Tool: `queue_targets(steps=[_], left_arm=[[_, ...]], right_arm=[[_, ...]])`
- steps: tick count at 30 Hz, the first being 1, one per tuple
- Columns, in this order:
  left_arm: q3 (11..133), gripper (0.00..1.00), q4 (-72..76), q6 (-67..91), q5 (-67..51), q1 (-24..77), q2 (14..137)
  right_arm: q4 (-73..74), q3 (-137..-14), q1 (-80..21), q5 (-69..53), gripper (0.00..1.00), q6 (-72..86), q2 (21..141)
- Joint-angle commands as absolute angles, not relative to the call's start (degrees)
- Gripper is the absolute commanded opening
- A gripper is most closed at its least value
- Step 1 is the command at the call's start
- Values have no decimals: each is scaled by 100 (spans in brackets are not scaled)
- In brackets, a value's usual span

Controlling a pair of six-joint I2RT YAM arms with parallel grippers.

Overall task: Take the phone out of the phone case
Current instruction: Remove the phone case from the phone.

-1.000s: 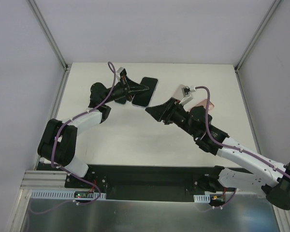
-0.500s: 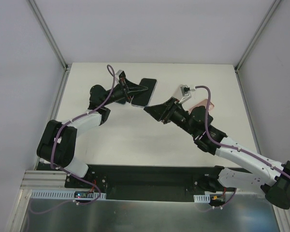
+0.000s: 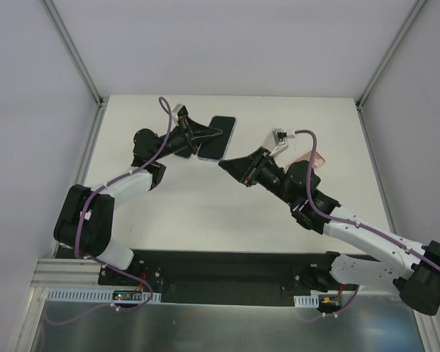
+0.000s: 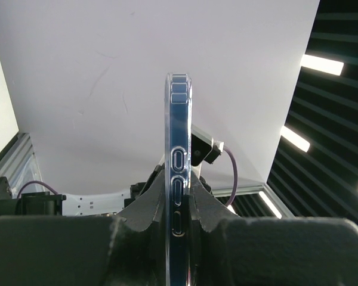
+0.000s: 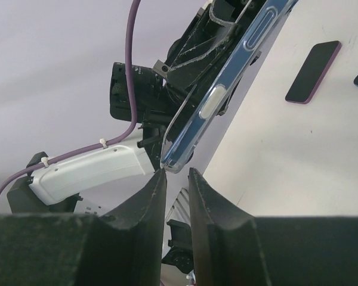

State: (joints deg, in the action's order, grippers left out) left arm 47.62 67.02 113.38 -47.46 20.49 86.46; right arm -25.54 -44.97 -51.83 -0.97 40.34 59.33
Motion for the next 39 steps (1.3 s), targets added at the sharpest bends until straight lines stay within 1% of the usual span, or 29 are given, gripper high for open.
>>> queue_targets(steps=[1, 5, 6, 9, 13, 15, 18, 27, 34, 39], left_arm=[[4816, 0, 7348, 11716, -4623, 1986, 8297], [4869, 0, 7374, 11664, -4632, 1978, 8262], [4887, 0, 7322, 11620, -4658, 1969, 8253], [4974, 0, 7129, 11234, -4755, 1925, 8174], [5097, 0, 6304, 10032, -4922, 1793, 8007], [5106, 0, 6179, 9801, -4966, 1758, 7981], [5141, 0, 6328, 9747, -5010, 1758, 8068], [5168, 0, 6530, 9932, -5045, 1758, 8174], [5168, 0, 6530, 9949, -5062, 1740, 8112], [5159, 0, 6539, 9940, -5054, 1740, 8104]], right_arm=[[-2849, -4412, -5133, -35, 23, 4139, 5924], [-2514, -4447, -5115, 272, 22, 4271, 5933], [-2444, -4465, -5098, 299, 30, 4306, 5941], [-2320, -4526, -5098, 273, 45, 4342, 5933], [-1769, -4658, -5202, 474, 50, 4184, 5678], [-1522, -4763, -5282, 745, 52, 3973, 5494], [-1196, -4973, -5431, 853, 52, 3797, 5484], [-1081, -5273, -5519, 791, 52, 3727, 5862], [-809, -5361, -5511, 1072, 53, 3700, 5889], [-808, -5414, -5519, 1028, 53, 3656, 5915]])
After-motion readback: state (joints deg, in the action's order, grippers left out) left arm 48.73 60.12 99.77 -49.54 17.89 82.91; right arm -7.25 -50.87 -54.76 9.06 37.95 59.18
